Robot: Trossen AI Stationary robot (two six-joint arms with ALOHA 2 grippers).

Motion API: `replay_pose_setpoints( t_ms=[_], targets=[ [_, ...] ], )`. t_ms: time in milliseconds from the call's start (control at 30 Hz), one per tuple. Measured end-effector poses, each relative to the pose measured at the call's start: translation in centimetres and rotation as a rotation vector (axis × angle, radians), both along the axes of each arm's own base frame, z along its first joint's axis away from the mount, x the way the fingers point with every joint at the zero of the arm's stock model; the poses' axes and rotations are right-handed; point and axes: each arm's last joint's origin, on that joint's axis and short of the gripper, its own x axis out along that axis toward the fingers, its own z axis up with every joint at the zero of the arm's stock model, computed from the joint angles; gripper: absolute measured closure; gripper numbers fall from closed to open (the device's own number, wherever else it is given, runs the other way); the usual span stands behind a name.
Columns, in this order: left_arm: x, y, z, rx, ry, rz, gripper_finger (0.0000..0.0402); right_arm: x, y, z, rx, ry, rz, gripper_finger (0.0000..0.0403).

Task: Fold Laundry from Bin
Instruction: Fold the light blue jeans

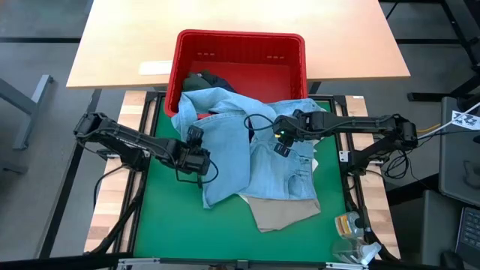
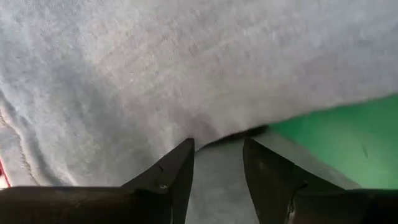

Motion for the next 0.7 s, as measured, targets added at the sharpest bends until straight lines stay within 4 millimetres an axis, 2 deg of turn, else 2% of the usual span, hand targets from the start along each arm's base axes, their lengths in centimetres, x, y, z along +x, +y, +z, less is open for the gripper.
replay_pose_setpoints(
  t_ms=[367, 700],
  targets=[
    [0.68, -0.14, 0.14, -0.015, -0.079, 0.000, 0.0267, 0.00, 0.00, 0.00, 0.000, 0.000, 0.000, 0.0269],
    [0.29, -0.48, 0.05, -0.013, -0.038, -0.017, 0.0267, 0.00, 0.00, 0.00, 0.000, 0.000, 0.000, 0.0269]
  ],
)
